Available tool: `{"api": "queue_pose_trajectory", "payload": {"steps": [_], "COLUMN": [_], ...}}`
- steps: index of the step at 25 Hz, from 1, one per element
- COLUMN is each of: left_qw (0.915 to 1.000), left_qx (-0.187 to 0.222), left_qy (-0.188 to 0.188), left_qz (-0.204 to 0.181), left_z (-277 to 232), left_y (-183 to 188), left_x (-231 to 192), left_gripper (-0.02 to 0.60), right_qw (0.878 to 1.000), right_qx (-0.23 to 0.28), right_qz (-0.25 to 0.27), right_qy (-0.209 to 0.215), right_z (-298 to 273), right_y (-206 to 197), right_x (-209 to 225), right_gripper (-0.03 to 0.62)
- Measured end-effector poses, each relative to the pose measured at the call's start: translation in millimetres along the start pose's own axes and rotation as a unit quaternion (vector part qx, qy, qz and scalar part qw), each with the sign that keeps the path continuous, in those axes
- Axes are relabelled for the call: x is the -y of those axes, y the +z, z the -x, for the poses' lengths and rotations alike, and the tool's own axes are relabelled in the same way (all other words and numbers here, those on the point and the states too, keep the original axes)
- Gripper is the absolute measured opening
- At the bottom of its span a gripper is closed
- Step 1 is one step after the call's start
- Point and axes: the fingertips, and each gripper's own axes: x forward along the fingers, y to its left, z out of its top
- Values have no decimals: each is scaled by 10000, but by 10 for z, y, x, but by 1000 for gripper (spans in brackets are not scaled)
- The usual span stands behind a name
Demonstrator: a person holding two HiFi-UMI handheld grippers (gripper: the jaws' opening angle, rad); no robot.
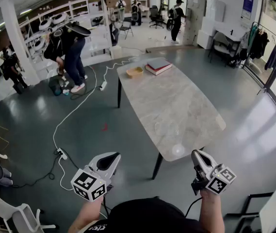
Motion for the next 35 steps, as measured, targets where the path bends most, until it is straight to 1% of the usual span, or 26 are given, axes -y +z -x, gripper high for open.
{"api": "queue_pose_trajectory", "payload": {"steps": [10,17,24,28,31,35], "left_qw": [10000,9998,9990,9982,9980,9982], "left_qx": [-36,-48,-105,-208,-195,-191], "left_qy": [-21,67,153,190,215,140], "left_qz": [32,180,415,537,556,559], "left_z": [-269,-474,-597,-663,-728,-851], "left_y": [35,4,-190,-279,-281,-262], "left_x": [196,341,495,391,223,-8], "left_gripper": [5,5,5,5,5,5], "right_qw": [9999,9982,9976,9973,9972,9969], "right_qx": [28,185,-289,-325,-350,-401], "right_qz": [-108,-338,-443,-509,-517,-512], "right_qy": [68,453,452,410,409,454], "right_z": [105,283,407,307,112,-214], "right_y": [82,220,21,10,-12,-36], "right_x": [256,389,629,748,806,834], "right_gripper": [-6,-5,-5,-5,-5,-5]}}
